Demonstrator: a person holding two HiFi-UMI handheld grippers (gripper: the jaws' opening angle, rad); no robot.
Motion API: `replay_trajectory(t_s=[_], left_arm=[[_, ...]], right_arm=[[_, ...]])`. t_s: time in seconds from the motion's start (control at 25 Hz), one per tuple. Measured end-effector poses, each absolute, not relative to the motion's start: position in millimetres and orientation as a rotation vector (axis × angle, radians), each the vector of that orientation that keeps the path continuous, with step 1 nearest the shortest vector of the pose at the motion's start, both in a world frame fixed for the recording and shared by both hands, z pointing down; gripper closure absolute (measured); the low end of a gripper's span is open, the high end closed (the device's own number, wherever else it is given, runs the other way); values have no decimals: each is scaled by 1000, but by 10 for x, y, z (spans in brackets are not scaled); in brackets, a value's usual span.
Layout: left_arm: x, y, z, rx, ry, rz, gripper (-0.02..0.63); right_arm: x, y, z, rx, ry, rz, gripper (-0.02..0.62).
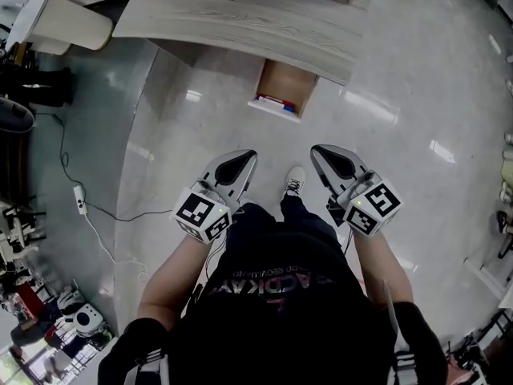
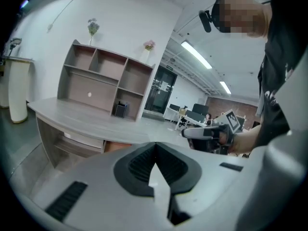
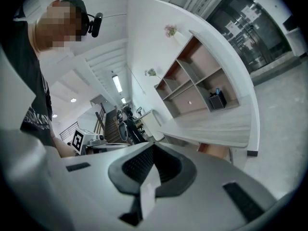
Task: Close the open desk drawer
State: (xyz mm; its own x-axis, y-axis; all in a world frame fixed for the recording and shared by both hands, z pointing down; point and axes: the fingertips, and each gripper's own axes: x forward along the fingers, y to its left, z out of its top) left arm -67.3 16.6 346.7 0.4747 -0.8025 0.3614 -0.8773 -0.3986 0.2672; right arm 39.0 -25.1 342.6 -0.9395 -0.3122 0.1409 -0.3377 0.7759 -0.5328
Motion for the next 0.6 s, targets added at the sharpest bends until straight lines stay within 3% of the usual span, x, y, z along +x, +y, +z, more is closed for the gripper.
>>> replay_trajectory(t_s=[0.6], left_arm=[[-1050, -212, 3951, 2282, -1472, 462, 594]], right_arm=[[581, -389, 3801, 679, -2819, 914, 583]])
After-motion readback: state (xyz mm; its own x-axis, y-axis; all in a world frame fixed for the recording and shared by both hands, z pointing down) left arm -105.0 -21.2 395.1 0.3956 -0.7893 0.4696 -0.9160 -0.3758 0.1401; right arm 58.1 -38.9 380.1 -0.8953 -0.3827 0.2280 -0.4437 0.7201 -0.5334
